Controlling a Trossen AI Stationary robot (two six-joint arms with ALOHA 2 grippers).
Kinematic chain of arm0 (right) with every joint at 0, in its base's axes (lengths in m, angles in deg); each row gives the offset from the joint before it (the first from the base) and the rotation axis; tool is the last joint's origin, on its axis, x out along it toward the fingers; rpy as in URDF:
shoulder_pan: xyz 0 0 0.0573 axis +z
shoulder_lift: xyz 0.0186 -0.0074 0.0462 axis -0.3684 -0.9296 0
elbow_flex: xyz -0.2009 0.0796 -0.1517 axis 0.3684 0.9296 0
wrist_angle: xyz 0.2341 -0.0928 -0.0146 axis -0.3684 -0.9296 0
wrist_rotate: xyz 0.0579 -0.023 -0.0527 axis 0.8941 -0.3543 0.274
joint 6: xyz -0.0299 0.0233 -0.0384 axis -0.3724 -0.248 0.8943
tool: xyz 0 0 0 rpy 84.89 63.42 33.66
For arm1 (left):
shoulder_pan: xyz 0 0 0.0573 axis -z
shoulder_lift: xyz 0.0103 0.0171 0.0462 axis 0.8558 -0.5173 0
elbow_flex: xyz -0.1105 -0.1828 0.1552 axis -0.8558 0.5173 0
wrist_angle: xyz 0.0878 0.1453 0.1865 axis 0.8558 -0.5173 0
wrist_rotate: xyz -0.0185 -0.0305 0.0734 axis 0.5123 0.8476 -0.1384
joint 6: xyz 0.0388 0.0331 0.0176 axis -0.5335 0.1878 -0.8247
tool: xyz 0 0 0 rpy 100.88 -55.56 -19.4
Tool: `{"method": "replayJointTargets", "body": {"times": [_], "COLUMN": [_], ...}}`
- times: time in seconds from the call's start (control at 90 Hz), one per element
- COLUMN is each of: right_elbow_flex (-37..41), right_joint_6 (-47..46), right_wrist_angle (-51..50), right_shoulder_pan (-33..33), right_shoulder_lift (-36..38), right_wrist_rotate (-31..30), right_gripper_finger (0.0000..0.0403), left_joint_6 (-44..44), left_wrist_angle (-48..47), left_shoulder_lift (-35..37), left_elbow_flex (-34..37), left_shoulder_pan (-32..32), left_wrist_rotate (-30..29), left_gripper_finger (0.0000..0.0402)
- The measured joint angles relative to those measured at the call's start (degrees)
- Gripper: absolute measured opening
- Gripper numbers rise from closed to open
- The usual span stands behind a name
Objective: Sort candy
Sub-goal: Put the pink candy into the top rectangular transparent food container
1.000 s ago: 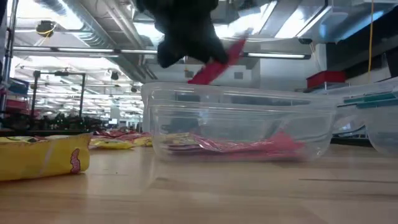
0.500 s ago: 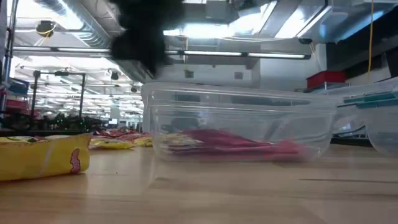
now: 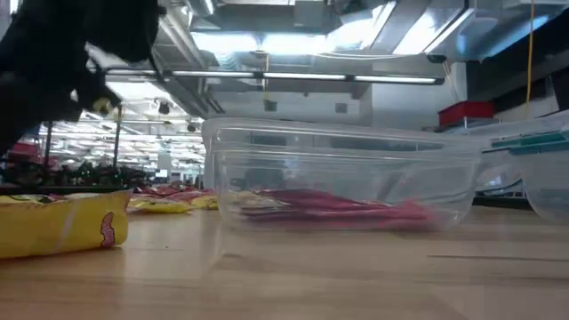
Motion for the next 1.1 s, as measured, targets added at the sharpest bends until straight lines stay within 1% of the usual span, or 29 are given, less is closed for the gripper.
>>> {"method": "replayJointTargets", "body": {"times": [0.144, 0.356, 0.478, 0.589, 0.644, 0.711, 0.778, 0.856, 0.9, 1.0, 1.1], "right_elbow_flex": [0.0, 0.0, 0.0, 0.0, 0.0, 0.0, 0.0, 0.0, 0.0, 0.0, 0.0], "right_joint_6": [0.37, 0.4, 0.1, -0.07, -0.08, -0.08, -0.08, -0.1, -0.08, -0.06, 0.4], "right_wrist_angle": [-0.01, 0.05, 0.07, 0.09, 0.1, 0.13, 0.11, 0.12, 0.06, 0.02, 0.0], "right_shoulder_pan": [0.0, 0.0, 0.0, 0.0, 0.0, 0.0, 0.0, 0.0, 0.0, 0.0, 0.0], "right_shoulder_lift": [0.0, 0.0, 0.0, 0.0, 0.0, 0.0, 0.0, 0.0, 0.0, 0.0, 0.0], "right_wrist_rotate": [0.0, -0.46, -0.34, -0.01, -0.01, -0.02, -0.05, -0.07, -0.06, -0.07, -0.09], "right_gripper_finger": [0.0193, 0.0193, 0.0193, 0.0193, 0.0193, 0.0193, 0.0193, 0.0193, 0.0193, 0.0193, 0.0193], "left_joint_6": [1.94, 2.52, 3.14, 3.6, 2.27, 0.58, -0.83, -1.78, -2.23, -3.86, -5.29], "left_wrist_angle": [2.34, 9.58, 14.41, 15.88, 15.95, 16.24, 16.83, 19.58, 21.29, 22.06, 20.62], "left_shoulder_lift": [2.68, 3.79, 4.14, 4.25, 4.13, 3.9, 3.81, 3.75, 3.77, 3.39, 3.65], "left_elbow_flex": [6.97, 13.11, 16.76, 17.62, 17.3, 16.52, 15.44, 13.51, 12.2, 7.96, 0.82], "left_shoulder_pan": [-1.74, -3.51, -4.79, -5.47, -5.46, -5.43, -5.24, -4.86, -4.65, -3.82, -2.99], "left_wrist_rotate": [4.25, 4.71, 6.81, 7.45, 7.22, 7.0, 6.5, 6.05, 5.53, 2.56, -0.38], "left_gripper_finger": [0.0128, 0.0128, 0.0128, 0.0127, 0.0123, 0.0105, 0.0074, 0.0028, 0.0013, 0.0005, 0.0001]}}
